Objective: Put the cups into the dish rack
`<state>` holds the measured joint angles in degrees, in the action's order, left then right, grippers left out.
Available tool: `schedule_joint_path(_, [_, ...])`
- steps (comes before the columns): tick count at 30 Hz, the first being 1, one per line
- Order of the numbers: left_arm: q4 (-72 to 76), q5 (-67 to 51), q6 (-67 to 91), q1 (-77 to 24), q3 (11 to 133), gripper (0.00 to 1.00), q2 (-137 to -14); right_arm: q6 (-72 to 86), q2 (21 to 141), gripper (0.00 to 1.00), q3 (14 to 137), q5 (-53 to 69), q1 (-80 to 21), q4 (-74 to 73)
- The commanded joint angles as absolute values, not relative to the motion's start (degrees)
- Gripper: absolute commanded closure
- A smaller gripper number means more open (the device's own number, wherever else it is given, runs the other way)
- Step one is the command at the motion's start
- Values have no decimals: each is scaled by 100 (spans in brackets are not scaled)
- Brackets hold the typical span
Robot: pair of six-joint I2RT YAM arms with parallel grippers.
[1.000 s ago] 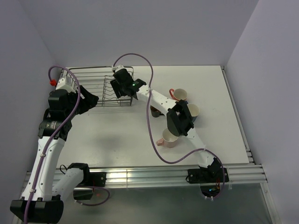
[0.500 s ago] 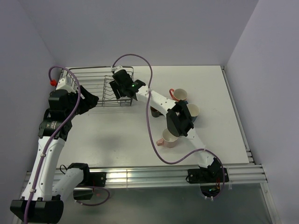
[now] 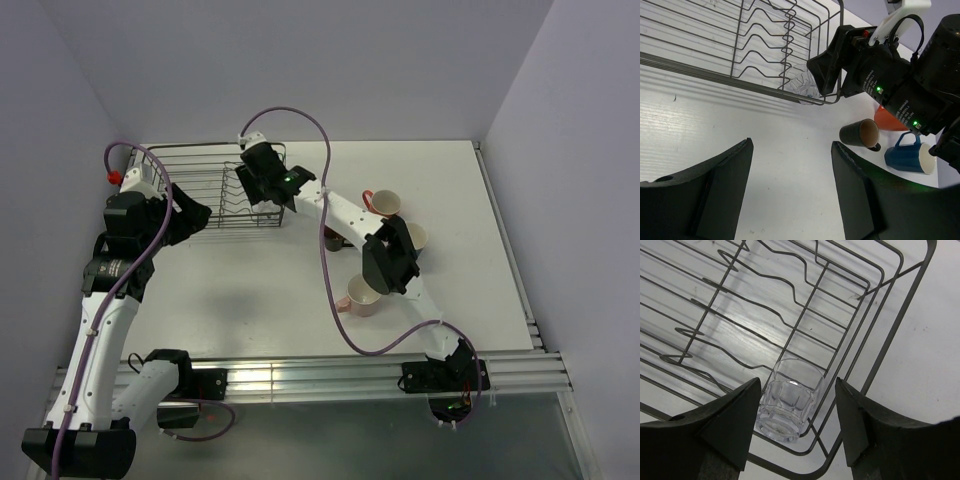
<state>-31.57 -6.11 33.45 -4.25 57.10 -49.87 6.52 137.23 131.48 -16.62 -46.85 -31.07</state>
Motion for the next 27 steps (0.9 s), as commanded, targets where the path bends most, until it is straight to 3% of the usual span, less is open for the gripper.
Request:
schedule_joint_path(1, [-3094,-580,3190,-439,5853,29,-4983,677,13297,32,13140,-1793,-4720,-3181])
schedule_joint_path(13, [-2980,-1011,3208,-439,5801,31,-5405,870,13166,41,13024,-1679,-4729,-3479])
schedule_joint_path(20, [-2900,-1107,3217,-439,5792,31,-5546,896,13324,35,13307,-1319,-4729,-3885])
schedule_joint_path(27, [-2909,-1160,3164,-439,5766,31,-5607,984,13368,40,13237,-994,-4720,-3990])
